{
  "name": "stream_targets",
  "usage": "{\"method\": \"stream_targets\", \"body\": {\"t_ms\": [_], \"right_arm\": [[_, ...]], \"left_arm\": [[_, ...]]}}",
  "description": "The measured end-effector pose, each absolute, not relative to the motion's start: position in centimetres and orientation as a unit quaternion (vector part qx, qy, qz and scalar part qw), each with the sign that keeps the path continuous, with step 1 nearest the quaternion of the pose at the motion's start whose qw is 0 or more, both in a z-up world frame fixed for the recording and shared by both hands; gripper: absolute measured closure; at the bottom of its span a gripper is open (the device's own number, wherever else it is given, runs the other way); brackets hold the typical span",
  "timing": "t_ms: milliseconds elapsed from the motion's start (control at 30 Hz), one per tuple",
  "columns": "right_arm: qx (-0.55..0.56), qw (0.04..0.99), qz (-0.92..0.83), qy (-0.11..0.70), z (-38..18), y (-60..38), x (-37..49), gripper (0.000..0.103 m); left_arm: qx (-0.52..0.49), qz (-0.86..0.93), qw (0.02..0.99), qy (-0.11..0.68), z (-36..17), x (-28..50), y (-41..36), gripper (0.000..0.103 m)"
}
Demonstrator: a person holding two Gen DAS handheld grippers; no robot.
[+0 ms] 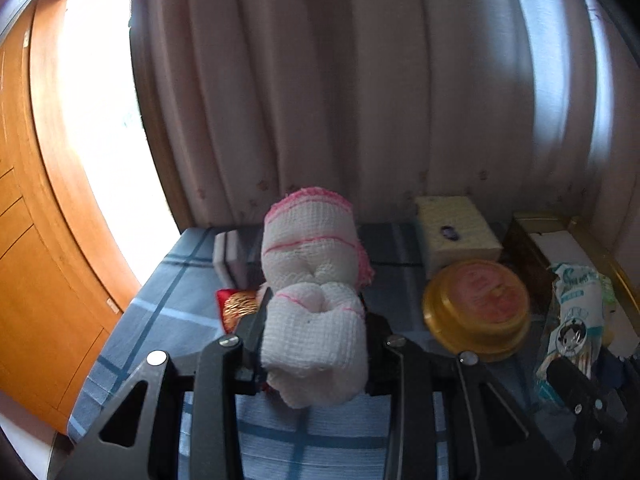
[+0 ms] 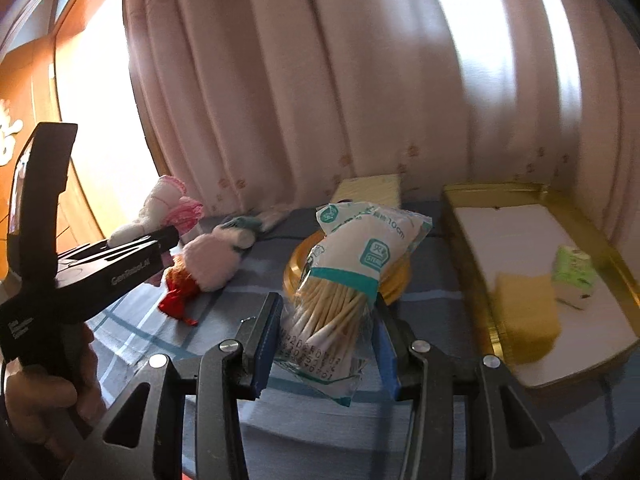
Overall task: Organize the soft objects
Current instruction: 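Carry towel roll and swab bag into the gold tray and open both tools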
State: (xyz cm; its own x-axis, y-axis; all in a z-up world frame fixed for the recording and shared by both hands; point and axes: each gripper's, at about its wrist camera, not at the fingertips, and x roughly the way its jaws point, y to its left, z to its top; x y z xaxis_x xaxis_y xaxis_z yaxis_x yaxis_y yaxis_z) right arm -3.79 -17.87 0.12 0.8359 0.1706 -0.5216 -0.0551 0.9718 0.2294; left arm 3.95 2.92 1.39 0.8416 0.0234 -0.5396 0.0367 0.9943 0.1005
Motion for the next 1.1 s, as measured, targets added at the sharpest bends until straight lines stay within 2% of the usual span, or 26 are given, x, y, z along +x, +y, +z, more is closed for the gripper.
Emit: {"method": "stream_targets", "body": {"t_ms": [1100], "right_arm": [[0.117,0.959,-0.083,0.244,2.3,-34.0,-6.4,0.057]], "left_arm": [[0.098,-0.127,0.948,0.274,2.5,2.6,-13.3,0.07]]}}
